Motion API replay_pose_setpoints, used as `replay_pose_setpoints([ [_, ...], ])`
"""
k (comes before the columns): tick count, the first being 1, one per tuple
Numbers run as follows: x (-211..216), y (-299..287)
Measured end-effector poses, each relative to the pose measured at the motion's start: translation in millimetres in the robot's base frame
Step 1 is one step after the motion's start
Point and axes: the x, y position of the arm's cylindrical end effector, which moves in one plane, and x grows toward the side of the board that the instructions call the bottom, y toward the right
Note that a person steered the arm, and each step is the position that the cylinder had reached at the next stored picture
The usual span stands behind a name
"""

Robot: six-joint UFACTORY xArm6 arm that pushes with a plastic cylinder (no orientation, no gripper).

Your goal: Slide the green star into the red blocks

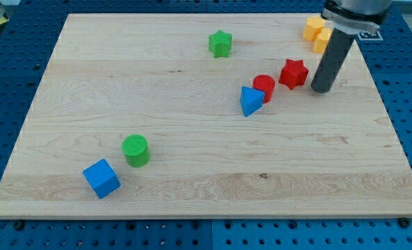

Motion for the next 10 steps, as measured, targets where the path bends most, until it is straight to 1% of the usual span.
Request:
replay_pose_setpoints([
  [1,-29,-11],
  [2,-54,-37],
  [3,-78,-74],
  [4,-111,-96],
  [5,-130,-133],
  [6,-129,-180],
  [7,-94,-225],
  [8,-43,-227],
  [9,-38,-206],
  [10,-38,-237],
])
